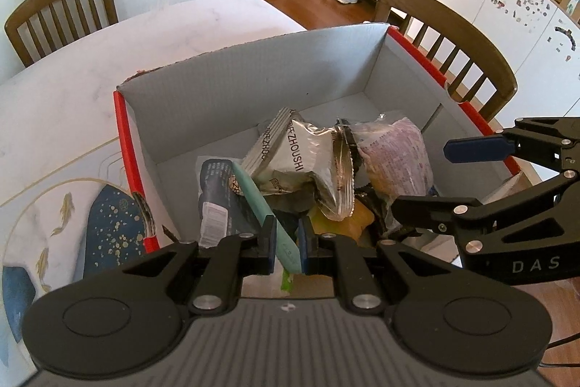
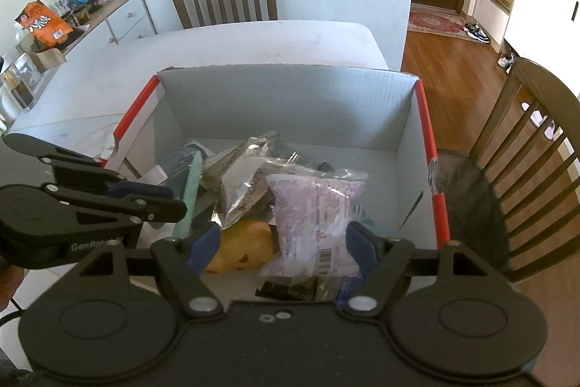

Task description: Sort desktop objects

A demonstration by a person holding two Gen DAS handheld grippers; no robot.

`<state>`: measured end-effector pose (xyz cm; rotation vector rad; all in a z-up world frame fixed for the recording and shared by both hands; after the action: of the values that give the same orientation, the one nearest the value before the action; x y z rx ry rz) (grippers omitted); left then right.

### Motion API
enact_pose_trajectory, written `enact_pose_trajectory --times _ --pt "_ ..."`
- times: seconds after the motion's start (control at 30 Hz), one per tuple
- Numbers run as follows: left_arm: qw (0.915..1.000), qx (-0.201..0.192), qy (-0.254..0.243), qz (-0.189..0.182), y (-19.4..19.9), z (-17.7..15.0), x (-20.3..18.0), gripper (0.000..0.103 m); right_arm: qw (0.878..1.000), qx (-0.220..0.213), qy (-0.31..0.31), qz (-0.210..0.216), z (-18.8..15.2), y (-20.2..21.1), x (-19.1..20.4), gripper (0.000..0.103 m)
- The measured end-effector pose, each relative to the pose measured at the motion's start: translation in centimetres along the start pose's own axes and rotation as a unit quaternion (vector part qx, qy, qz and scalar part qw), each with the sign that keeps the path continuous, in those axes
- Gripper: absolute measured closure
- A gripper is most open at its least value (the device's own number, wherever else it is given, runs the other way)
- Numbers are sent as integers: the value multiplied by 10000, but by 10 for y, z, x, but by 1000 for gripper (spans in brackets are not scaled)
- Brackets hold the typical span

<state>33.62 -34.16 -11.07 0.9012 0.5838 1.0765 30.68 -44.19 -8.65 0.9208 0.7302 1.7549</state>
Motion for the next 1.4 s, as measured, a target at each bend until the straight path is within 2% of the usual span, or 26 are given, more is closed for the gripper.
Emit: enact_pose_trajectory --times 0.2,0.4,0.43,0.5,0.53,0.57,0.8,0.87,1.1,1.27,1.4 --pt "10000 -75 21 15 10 -3 0 92 9999 -112 6 25 -2 11 2 27" --pt "9999 -148 83 33 20 -7 3 80 9998 -165 51 118 -4 20 7 26" --pt "9998 -174 87 36 22 -8 4 76 9997 -176 55 134 -4 21 8 26" --pt "9997 -231 102 56 28 -8 4 61 9996 -203 73 201 -5 25 11 25" --pt "9995 -286 112 95 32 -8 5 38 9994 -219 90 236 -6 27 13 24" --pt "9992 -353 111 126 36 -8 6 27 9993 -238 112 270 -6 30 16 24" --pt "9983 -559 47 142 56 -7 5 26 9978 -416 255 452 -7 47 27 17" --pt "9983 -563 50 149 59 -10 6 20 9975 -466 242 462 -7 51 28 16" --pt "9987 -501 65 111 62 -18 7 16 9970 -560 174 500 -12 59 28 11" --pt "9986 -497 69 183 66 -26 8 2 9968 -629 24 502 -17 63 25 10" --pt "9980 -569 63 250 73 -30 8 2 9966 -653 -79 486 -24 65 24 10"
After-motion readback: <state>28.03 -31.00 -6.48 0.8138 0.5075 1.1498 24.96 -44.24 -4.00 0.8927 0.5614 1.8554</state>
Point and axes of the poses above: each gripper's, at about its wrist camera, not at the fingertips, and y roughly against the way its jaws point, x to its left, z to its top, the point moved 10 cm from there along -y, roughly the way its jaws point, and after that the axes turned 13 degrees about -y, right-handed, at the moved point
